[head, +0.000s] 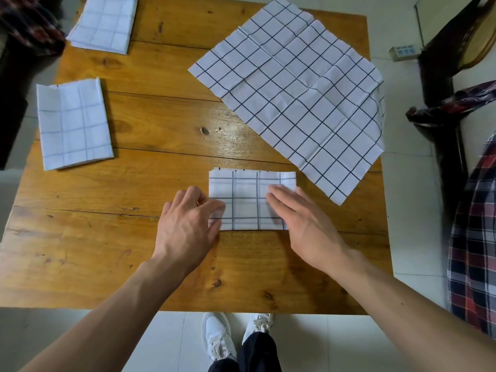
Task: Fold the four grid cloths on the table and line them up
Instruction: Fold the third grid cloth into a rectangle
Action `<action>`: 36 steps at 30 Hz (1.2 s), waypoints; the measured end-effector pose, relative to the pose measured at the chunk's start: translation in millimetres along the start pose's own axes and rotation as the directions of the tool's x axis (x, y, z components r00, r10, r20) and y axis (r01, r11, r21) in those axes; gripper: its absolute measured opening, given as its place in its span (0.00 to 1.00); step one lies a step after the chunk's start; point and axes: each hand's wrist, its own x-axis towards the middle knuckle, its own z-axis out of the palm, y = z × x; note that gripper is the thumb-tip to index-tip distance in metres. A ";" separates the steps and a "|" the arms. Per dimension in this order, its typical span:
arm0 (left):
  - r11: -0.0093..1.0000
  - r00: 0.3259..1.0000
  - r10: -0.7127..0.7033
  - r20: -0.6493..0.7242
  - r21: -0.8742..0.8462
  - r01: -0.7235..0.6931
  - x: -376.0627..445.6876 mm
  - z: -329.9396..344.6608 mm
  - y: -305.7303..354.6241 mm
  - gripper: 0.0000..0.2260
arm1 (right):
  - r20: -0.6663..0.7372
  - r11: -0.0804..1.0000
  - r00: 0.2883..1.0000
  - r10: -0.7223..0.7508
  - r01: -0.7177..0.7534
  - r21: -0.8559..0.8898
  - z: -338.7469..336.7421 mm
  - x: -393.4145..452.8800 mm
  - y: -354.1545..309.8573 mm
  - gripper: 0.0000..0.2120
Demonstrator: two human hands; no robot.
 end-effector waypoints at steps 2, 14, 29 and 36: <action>1.000 1.000 0.001 0.006 0.012 -0.001 0.2 -0.6 -1.0 0.09 | 0.057 1.000 0.998 0.014 -0.013 -0.025 -0.7 -1.5 8.2 0.40; 0.981 0.998 0.019 0.066 0.193 -0.032 3.7 3.4 13.6 0.13 | 0.268 1.000 0.963 0.021 -0.021 -0.003 -18.4 8.9 36.4 0.44; 0.962 0.968 0.126 0.216 0.212 -0.172 2.6 41.4 37.6 0.24 | 0.220 1.000 0.975 0.029 -0.030 0.001 -16.0 9.4 37.3 0.47; 0.973 0.972 -0.008 0.235 0.227 -0.047 -13.6 24.7 -2.1 0.25 | 0.222 0.999 0.974 0.032 -0.039 0.024 -16.2 9.4 36.9 0.47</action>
